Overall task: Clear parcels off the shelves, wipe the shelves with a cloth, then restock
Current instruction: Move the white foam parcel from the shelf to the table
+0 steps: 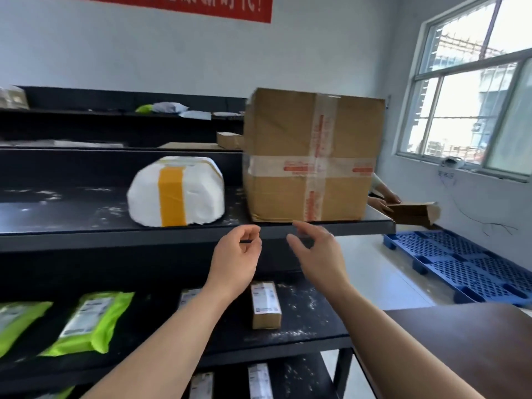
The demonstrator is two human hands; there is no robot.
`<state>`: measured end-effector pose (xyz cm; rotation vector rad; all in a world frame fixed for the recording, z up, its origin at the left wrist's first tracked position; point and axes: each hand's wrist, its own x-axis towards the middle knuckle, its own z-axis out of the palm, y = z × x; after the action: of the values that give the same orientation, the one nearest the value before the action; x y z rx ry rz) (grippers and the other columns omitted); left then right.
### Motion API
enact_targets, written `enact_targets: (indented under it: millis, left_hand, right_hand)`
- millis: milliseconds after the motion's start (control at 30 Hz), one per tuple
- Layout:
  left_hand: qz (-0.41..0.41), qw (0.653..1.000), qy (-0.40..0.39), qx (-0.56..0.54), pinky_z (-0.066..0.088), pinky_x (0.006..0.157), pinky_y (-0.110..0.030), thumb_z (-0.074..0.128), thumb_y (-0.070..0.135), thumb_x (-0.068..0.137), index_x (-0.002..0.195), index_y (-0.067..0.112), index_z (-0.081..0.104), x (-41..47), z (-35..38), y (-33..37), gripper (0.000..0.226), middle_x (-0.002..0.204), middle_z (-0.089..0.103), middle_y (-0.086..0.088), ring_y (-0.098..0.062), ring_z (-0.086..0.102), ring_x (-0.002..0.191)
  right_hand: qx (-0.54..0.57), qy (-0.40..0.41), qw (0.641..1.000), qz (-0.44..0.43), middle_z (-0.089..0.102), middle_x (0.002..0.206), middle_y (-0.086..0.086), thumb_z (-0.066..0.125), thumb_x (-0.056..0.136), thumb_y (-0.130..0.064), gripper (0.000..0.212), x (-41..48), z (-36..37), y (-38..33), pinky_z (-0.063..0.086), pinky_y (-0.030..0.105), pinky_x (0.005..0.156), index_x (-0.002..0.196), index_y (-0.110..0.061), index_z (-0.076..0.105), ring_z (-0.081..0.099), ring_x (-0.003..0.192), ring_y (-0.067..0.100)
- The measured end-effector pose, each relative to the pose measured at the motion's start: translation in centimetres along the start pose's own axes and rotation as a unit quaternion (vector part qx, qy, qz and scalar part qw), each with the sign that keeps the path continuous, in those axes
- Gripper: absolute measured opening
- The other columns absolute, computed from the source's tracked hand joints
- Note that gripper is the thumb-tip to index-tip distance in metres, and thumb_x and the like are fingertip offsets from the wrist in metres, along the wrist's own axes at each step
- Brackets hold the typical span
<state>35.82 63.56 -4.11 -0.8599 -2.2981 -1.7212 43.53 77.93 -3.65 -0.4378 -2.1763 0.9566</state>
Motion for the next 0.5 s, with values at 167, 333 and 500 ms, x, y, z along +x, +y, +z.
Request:
enact_targets:
  millis: [167, 333, 500]
  left_hand:
    - [0.015, 0.998, 0.051, 0.032, 0.040, 0.070, -0.006, 0.057, 0.026, 0.094, 0.117, 0.027, 0.061, 1.8, -6.7, -0.7, 0.023, 0.110, 0.062, 0.017, 0.002, 0.058, 0.095]
    - [0.014, 0.991, 0.113, 0.068, 0.043, 0.081, -0.021, 0.061, 0.024, 0.091, 0.124, 0.022, 0.057, 4.6, -13.1, -1.2, 0.034, 0.116, 0.059, 0.011, -0.007, 0.057, 0.103]
    - [-0.043, 0.982, 0.116, 0.146, 0.042, 0.103, -0.043, 0.066, 0.032, 0.087, 0.140, 0.025, 0.040, 7.6, -17.2, -2.5, 0.059, 0.140, 0.039, -0.005, -0.025, 0.044, 0.125]
  right_hand:
    - [0.029, -0.023, 0.999, -0.035, 0.061, 0.124, -0.009, 0.061, 0.090, -0.037, 0.038, 1.6, 4.2, -5.3, 0.037, 0.021, 0.092, 0.127, -0.028, 0.060, 0.052, 0.118, 0.009]
    - [0.041, -0.043, 0.996, -0.061, 0.057, 0.130, -0.004, 0.063, 0.089, -0.034, 0.046, 3.9, 8.1, -9.7, 0.038, 0.021, 0.091, 0.133, -0.023, 0.055, 0.053, 0.119, 0.013]
    - [0.045, -0.066, 0.995, -0.054, 0.044, 0.142, 0.001, 0.067, 0.087, -0.033, 0.064, 6.7, 11.2, -11.7, 0.040, 0.028, 0.097, 0.144, -0.026, 0.040, 0.047, 0.125, 0.018]
